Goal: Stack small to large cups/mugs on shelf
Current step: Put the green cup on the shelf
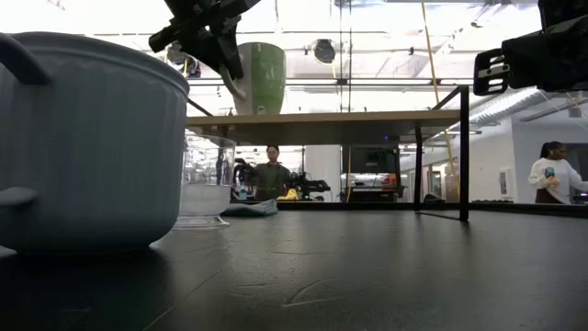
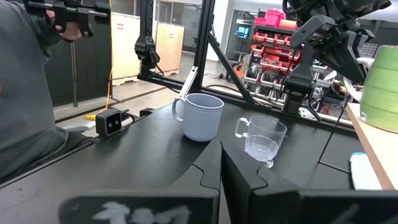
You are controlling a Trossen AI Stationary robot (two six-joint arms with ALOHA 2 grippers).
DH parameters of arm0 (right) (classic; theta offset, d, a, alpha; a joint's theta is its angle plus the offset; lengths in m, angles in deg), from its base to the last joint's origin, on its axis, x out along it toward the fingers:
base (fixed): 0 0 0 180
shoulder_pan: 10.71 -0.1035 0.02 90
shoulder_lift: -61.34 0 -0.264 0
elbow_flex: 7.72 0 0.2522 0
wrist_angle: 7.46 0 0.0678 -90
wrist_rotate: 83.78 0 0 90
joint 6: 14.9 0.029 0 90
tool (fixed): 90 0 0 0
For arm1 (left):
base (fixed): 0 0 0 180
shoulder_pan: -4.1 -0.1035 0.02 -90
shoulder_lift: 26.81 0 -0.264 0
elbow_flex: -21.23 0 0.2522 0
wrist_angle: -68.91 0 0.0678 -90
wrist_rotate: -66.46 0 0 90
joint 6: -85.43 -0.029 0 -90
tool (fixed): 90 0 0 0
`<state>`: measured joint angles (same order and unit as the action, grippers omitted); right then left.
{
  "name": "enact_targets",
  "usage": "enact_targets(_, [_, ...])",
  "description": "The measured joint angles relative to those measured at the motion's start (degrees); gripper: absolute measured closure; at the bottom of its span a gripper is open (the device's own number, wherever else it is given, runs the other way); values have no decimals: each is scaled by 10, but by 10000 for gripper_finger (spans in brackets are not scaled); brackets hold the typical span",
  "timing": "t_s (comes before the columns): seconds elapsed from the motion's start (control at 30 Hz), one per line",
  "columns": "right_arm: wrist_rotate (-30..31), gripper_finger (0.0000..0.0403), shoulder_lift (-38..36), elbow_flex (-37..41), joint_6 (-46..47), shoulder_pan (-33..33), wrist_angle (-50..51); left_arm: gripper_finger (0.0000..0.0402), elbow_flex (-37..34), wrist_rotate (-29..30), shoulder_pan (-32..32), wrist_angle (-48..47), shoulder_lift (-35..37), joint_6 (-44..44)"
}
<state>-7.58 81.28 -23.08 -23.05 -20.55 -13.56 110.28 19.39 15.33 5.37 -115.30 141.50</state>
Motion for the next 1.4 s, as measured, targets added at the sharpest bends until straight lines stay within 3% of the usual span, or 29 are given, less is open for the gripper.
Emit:
enact_targets(1.03, [0, 403, 0, 0, 2, 0, 0, 347, 0, -4, 0, 1, 0, -9])
enact_targets(1.4, [0, 403, 0, 0, 2, 0, 0, 323, 0, -4, 4, 2, 0, -33])
